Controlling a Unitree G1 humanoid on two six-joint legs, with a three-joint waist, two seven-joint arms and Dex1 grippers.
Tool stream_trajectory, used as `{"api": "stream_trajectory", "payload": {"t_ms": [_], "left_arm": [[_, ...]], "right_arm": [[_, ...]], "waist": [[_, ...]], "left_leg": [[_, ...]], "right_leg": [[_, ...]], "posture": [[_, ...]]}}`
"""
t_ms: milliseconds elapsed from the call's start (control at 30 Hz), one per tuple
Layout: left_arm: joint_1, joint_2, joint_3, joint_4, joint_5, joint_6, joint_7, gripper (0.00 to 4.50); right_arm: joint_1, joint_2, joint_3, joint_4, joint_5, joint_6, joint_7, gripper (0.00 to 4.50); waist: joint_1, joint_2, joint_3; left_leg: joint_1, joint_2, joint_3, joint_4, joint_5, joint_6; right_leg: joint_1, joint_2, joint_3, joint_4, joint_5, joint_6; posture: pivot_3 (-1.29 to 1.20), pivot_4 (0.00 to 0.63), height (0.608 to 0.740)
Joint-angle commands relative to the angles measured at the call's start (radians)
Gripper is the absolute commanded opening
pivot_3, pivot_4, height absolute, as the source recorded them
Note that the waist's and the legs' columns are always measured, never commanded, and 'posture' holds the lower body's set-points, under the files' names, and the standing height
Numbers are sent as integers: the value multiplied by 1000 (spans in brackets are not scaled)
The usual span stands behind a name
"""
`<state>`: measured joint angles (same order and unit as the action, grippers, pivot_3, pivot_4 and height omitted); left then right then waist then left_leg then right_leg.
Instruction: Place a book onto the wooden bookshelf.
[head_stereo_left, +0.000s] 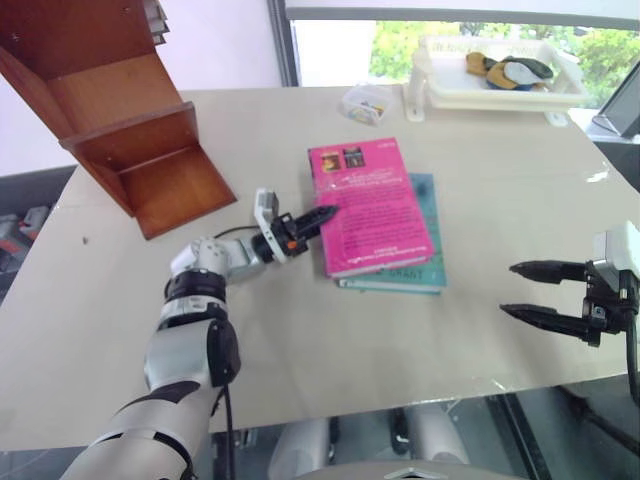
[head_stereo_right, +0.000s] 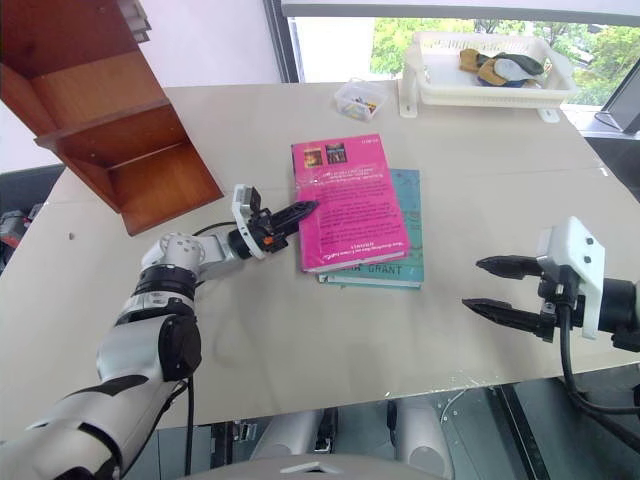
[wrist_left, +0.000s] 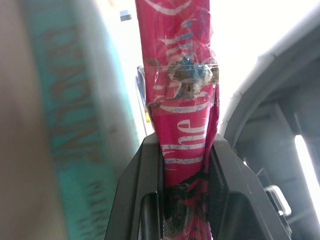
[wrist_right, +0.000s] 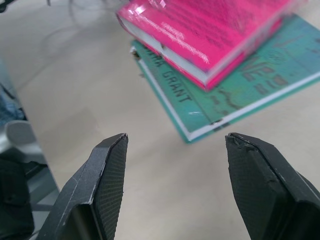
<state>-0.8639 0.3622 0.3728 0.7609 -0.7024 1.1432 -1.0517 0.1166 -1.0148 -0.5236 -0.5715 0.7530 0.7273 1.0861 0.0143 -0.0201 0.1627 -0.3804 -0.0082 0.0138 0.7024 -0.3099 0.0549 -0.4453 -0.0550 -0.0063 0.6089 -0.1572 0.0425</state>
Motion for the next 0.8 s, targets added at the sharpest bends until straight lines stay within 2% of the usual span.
{"api": "stream_trajectory", "payload": {"t_ms": [33,167,267,300,367,567,800], "left_arm": [[-20,17,26,-245,-67,-13,38,690],[28,31,-100,-569,13,-165,74,690],[9,80,-234,-725,180,-385,114,690],[-4,120,-306,-747,284,-484,130,690],[-37,210,-423,-760,463,-653,139,690],[-219,353,-534,-685,746,-909,216,690],[-302,451,-606,-651,915,-1018,160,690]], "right_arm": [[-37,-14,-17,31,-1,-38,13,3146],[-74,15,-32,109,18,-65,19,3146],[-125,57,-29,188,55,-79,22,3146],[-144,71,-22,209,66,-81,23,3146],[-179,88,-3,241,76,-84,29,3146],[-286,104,53,361,77,-113,83,3146],[-511,135,74,589,132,-129,179,3146]], "waist": [[0,0,0],[2,0,0],[3,0,0],[3,0,0],[2,1,0],[0,1,0],[-1,1,1]], "left_leg": [[0,0,0,0,0,0],[0,0,0,0,0,0],[0,0,0,0,0,-1],[0,-1,0,0,0,-1],[1,-1,1,-1,0,-1],[1,0,4,-1,-2,4],[1,-1,6,-1,-2,3]], "right_leg": [[0,0,0,0,0,0],[0,-1,0,0,0,0],[0,-1,0,-1,0,0],[0,-1,1,-1,0,0],[0,-1,2,-1,0,0],[0,2,3,-1,1,0],[0,2,4,-3,1,1]], "posture": [[0,150,740],[0,150,740],[0,150,740],[0,150,740],[0,150,740],[0,150,740],[0,150,740]]}}
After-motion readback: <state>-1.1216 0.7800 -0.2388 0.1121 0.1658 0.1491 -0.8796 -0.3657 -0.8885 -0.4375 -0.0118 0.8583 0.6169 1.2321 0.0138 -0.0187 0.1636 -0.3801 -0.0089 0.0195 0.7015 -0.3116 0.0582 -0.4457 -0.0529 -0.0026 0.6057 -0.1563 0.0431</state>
